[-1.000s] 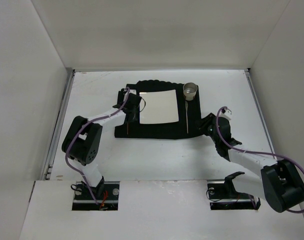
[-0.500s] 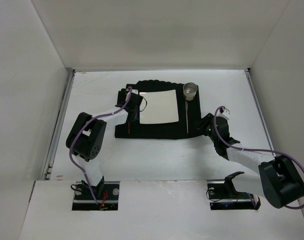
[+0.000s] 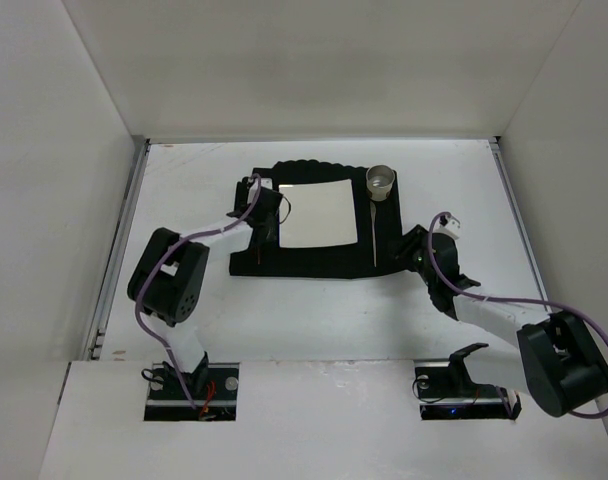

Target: Set the dinner table for one person

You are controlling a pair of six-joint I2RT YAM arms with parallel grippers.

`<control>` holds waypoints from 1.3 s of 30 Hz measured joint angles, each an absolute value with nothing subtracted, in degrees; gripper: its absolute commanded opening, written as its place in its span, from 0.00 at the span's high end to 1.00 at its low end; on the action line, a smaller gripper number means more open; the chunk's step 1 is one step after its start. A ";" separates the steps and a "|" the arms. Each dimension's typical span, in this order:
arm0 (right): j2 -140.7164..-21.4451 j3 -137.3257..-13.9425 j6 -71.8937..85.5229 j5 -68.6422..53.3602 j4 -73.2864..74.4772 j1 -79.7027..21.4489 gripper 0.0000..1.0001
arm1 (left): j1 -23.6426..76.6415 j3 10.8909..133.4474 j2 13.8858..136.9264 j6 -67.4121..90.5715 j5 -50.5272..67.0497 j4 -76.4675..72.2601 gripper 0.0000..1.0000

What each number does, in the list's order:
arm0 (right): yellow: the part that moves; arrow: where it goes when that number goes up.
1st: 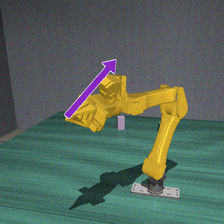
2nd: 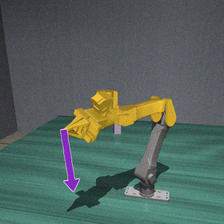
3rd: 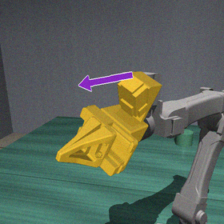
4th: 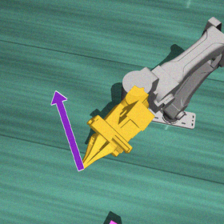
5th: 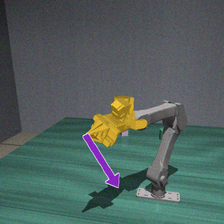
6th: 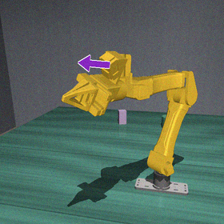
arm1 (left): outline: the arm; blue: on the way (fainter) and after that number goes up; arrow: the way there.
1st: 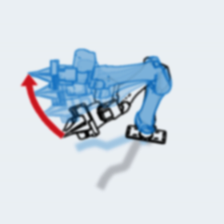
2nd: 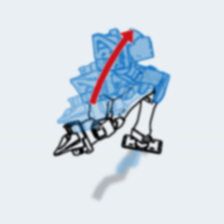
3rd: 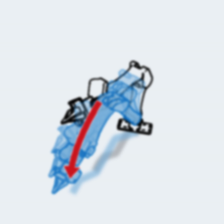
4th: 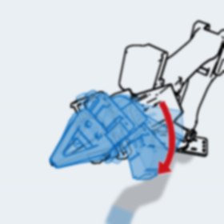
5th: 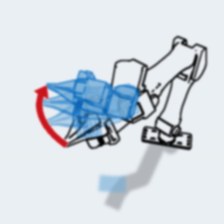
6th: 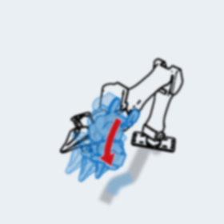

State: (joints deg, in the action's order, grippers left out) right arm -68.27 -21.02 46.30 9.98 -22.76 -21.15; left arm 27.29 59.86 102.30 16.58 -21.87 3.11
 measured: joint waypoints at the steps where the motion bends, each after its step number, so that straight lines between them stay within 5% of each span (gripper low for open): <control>1: -68.23 -21.02 46.30 10.13 -22.79 -21.15 0.53 | 27.31 58.83 100.95 17.04 -21.87 3.14 0.59; 10: -67.07 -20.97 46.30 11.29 -22.74 -21.39 0.48 | 26.65 48.27 75.90 25.85 -21.61 0.21 0.54; 20: -52.31 -16.78 46.33 19.05 -23.07 -21.43 0.40 | 12.23 29.23 54.61 39.00 -21.61 2.26 0.48; 39: -51.48 -15.97 46.78 22.24 -22.74 -19.86 0.39 | 8.91 24.67 48.34 47.62 -21.47 6.50 0.47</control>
State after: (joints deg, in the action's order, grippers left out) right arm -51.48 -15.97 46.78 22.24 -22.74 -19.86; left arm 8.91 24.67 48.34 47.62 -21.47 6.50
